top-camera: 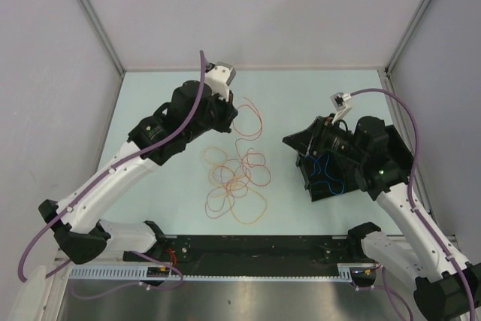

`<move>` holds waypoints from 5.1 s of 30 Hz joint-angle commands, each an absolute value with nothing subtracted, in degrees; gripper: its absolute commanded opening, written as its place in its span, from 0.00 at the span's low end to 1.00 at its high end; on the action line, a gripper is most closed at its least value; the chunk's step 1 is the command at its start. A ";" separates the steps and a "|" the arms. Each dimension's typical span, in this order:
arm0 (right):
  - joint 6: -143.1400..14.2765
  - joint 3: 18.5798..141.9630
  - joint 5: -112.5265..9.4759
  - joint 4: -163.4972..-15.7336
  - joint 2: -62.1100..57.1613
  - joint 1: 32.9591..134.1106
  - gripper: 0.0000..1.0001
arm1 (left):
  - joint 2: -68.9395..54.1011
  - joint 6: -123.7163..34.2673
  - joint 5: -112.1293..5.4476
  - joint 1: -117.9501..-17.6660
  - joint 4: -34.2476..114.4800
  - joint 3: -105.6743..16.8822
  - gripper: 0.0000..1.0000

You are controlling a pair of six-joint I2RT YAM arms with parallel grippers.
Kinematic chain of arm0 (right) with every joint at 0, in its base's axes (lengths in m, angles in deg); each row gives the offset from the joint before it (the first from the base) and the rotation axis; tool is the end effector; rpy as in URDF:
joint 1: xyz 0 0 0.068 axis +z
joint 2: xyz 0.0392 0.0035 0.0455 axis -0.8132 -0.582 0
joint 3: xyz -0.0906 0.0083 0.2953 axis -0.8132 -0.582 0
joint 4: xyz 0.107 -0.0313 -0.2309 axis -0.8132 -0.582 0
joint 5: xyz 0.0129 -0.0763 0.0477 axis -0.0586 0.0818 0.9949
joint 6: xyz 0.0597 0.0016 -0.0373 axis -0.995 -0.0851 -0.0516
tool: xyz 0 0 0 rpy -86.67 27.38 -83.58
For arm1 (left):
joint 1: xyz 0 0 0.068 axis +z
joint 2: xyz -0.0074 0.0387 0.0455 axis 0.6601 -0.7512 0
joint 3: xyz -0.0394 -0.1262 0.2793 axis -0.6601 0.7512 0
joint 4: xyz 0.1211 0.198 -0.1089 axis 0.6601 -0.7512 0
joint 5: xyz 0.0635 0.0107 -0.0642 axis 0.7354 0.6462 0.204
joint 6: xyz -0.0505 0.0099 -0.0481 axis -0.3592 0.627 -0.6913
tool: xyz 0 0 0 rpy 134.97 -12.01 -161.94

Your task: Untangle the cables

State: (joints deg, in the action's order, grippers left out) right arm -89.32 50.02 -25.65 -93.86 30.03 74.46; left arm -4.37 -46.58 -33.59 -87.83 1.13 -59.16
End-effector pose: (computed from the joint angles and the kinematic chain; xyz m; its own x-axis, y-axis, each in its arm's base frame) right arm 0.1621 0.0930 0.3688 -0.5319 0.2723 -0.8019 -0.6112 0.5320 0.5860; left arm 0.1915 -0.1852 0.4694 -0.3898 0.0801 -0.9174 0.5076 0.8499 -0.1415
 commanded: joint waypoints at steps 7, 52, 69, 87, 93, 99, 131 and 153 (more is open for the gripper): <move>-83.20 51.92 -29.18 -91.66 25.18 82.95 0.77 | 1.19 -42.64 -38.49 -88.24 4.26 -51.42 0.00; -95.50 58.43 -40.10 -95.70 -19.30 87.81 0.59 | 5.23 -50.64 -34.27 -88.15 10.77 -26.02 0.00; -91.64 56.94 -35.96 -95.08 -20.19 85.88 0.68 | 0.85 -52.39 -29.35 -88.16 9.54 -26.89 0.00; -92.68 46.30 -27.18 -84.90 -9.19 78.75 0.78 | -20.95 -50.64 -29.26 -87.89 9.80 -37.17 0.00; -95.85 46.91 -27.00 -79.62 -14.64 80.33 0.77 | -23.33 -50.20 -27.94 -87.98 7.08 -39.46 0.00; -96.11 50.07 -28.40 -79.44 -18.95 81.57 0.70 | -23.42 -50.20 -27.24 -87.89 6.02 -39.29 0.00; -94.45 54.38 -33.67 -85.23 -18.89 84.38 0.00 | -15.89 -54.06 -27.42 -87.89 1.46 -38.76 0.75; -84.52 70.54 -53.53 -116.96 10.05 85.70 0.00 | 4.53 -48.26 -13.09 -86.48 -3.30 -28.04 0.96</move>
State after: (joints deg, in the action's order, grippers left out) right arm -88.32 65.30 -47.35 -109.90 6.47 85.46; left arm 3.50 -49.50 -15.12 -86.76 -4.16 -28.04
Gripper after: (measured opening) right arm 0.010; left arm 0.954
